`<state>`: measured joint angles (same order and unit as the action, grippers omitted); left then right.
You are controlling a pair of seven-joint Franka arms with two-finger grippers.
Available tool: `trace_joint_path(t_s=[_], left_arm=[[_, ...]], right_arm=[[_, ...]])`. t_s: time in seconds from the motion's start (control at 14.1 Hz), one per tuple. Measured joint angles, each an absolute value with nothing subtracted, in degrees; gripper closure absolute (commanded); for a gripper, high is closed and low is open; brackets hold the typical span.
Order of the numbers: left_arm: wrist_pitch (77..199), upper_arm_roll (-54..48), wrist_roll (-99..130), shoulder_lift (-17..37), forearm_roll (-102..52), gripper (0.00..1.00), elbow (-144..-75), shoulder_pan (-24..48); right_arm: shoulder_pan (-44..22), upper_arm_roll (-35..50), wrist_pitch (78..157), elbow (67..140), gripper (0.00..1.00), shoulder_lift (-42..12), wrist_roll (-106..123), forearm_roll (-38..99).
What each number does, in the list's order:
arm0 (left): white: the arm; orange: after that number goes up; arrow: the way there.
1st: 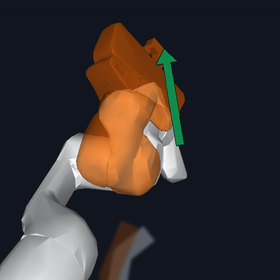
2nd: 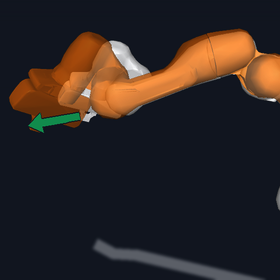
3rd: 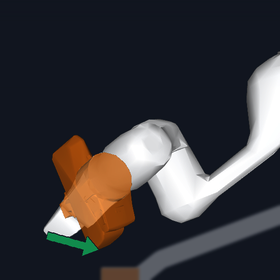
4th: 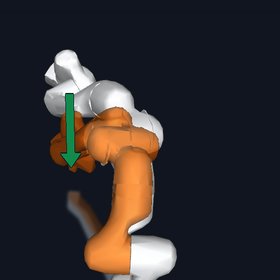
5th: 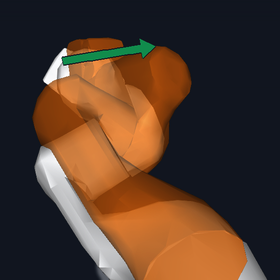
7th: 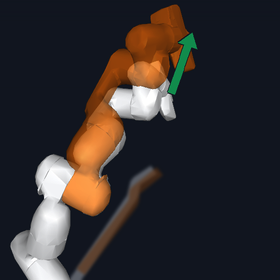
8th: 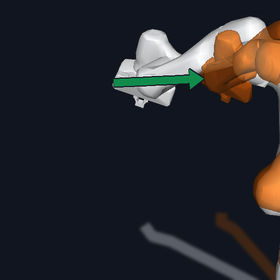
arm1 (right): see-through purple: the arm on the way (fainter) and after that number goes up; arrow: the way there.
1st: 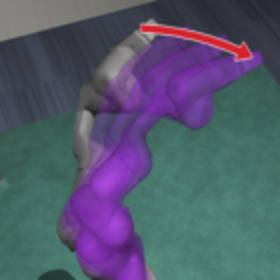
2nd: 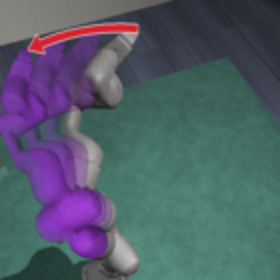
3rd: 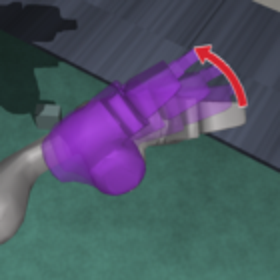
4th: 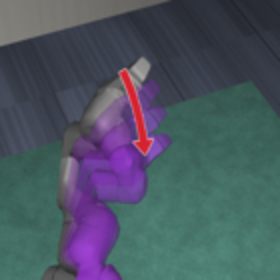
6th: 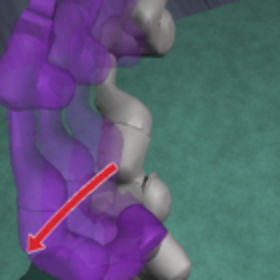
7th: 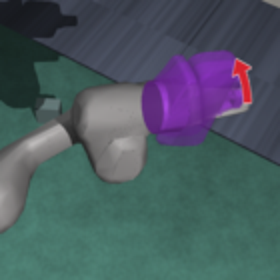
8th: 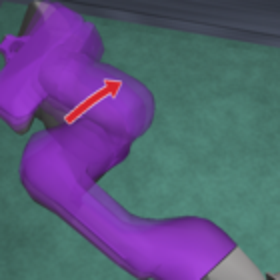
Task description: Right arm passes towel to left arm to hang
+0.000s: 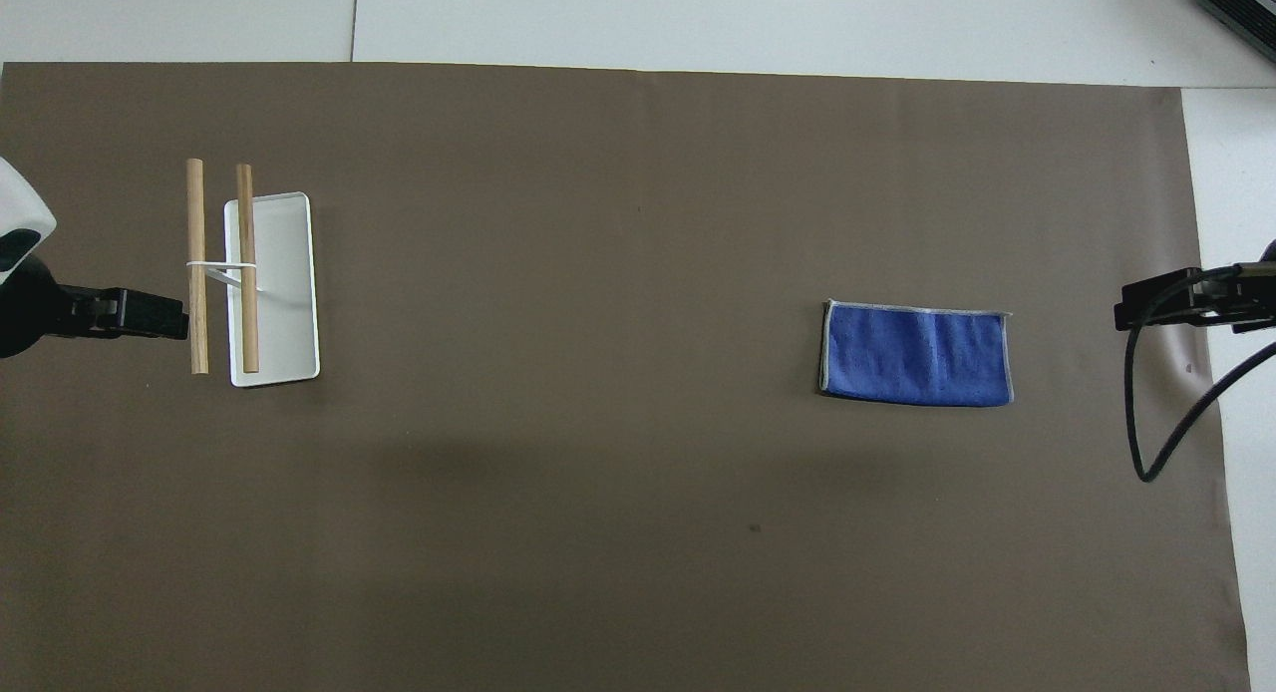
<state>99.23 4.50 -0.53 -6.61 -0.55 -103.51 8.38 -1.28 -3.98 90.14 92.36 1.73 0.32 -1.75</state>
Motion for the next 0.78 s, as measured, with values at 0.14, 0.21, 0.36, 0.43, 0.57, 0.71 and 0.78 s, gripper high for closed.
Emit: trace_joint_path(t_s=[0.14, 0.21, 0.36, 0.43, 0.57, 0.71, 0.78], left_arm=[[99.2, 4.5, -0.5, -6.6, -0.6, 0.00, -103.5, 8.4], [99.2, 4.5, -0.5, -6.6, -0.6, 0.00, -103.5, 8.4], [99.2, 4.5, -0.5, -6.6, -0.6, 0.00, -103.5, 8.4], [99.2, 4.5, -0.5, -6.6, -0.6, 0.00, -103.5, 8.4], [99.2, 4.5, -0.5, -6.6, -0.6, 0.00, -103.5, 8.4], [99.2, 4.5, -0.5, -6.6, -0.6, 0.00, -103.5, 8.4], [99.2, 4.5, -0.5, -6.6, -0.6, 0.00, -103.5, 8.4]], right_arm=[[-1.3, -4.0, 90.2, 92.4, 0.00, 1.7, 0.1, -1.7], [-1.3, -4.0, 90.2, 92.5, 0.00, 1.7, -0.6, -1.7], [-1.3, -3.8, 89.9, 92.5, 0.00, 1.7, -3.0, -1.7], [-1.3, -3.6, 89.7, 92.5, 0.00, 1.7, -3.4, -1.7], [-1.4, -3.4, 89.7, 92.6, 0.00, 1.7, -3.6, -1.7], [-1.4, -3.3, 89.7, 92.9, 0.00, 1.8, -3.6, -1.7], [-1.4, -3.3, 89.7, 93.1, 0.00, 1.9, -3.6, -1.7]])
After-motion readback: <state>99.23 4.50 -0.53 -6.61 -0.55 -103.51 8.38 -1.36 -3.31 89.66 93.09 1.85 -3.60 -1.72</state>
